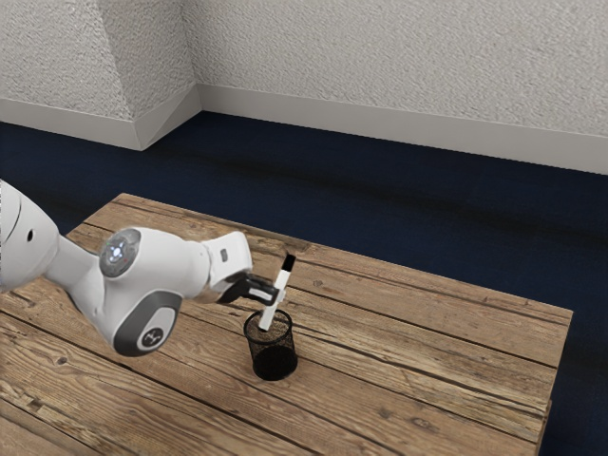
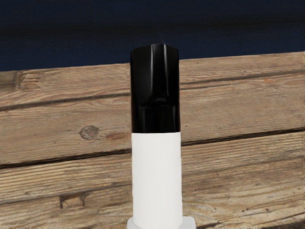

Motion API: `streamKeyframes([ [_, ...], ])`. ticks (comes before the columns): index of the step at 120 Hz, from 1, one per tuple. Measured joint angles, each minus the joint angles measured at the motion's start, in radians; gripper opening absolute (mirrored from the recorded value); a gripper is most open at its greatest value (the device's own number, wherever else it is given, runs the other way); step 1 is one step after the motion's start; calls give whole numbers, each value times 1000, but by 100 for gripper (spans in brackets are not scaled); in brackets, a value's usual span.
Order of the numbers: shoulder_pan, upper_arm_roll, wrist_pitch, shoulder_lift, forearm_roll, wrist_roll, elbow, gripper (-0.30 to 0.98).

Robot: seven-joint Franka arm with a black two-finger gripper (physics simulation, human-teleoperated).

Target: Put the marker into the pen holder.

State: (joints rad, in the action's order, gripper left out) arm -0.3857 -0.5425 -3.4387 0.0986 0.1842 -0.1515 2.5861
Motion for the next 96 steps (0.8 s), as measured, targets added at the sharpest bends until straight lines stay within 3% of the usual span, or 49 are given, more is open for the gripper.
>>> streamKeyframes([
  [7, 0, 0, 0, 9, 0, 6, -1, -10],
  [28, 0, 0, 5, 3, 3, 13, -3, 28],
  [42, 0, -1, 7, -4, 4, 16, -3, 45],
  [65, -1, -1, 11, -24, 5, 20, -1, 59],
  [81, -4, 4, 79, -240, 1, 23, -11, 64],
  [89, 10, 44, 173, -285, -26, 24, -122, 65],
  [96, 16, 70, 391, -266, -93, 25, -374, 66],
])
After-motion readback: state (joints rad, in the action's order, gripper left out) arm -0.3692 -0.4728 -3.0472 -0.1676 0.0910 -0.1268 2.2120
